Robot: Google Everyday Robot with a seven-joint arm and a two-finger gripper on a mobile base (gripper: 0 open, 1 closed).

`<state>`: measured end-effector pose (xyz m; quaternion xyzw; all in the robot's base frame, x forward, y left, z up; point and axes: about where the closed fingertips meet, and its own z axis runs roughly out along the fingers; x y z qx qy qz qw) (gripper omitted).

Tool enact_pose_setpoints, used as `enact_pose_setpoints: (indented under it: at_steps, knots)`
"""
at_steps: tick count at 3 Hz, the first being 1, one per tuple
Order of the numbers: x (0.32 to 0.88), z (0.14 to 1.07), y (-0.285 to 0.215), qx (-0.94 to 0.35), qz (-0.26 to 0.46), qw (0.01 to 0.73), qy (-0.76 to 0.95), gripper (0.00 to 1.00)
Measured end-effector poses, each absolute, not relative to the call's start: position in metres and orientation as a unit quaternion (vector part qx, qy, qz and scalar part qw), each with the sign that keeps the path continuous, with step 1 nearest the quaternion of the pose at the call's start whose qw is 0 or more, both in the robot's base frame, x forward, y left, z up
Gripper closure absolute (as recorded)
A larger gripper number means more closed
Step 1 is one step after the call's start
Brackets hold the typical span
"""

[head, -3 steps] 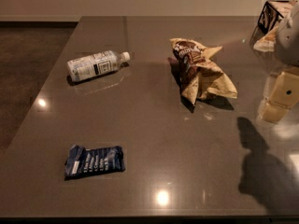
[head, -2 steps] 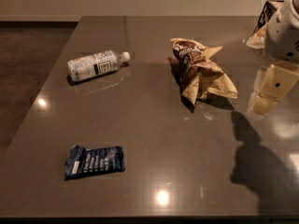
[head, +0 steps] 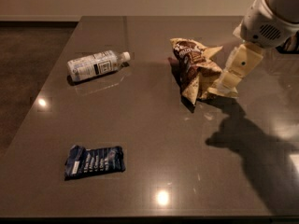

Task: Move brown chip bag near blue plastic bottle

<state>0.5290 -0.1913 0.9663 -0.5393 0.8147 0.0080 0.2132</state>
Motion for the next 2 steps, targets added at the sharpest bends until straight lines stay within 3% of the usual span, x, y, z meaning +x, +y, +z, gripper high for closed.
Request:
enact_pose_setpoints:
  at_steps: [2]
  knots:
    - [0.585,0.937,-0.183,-0.479,0.028,0.232,0.846,0.00]
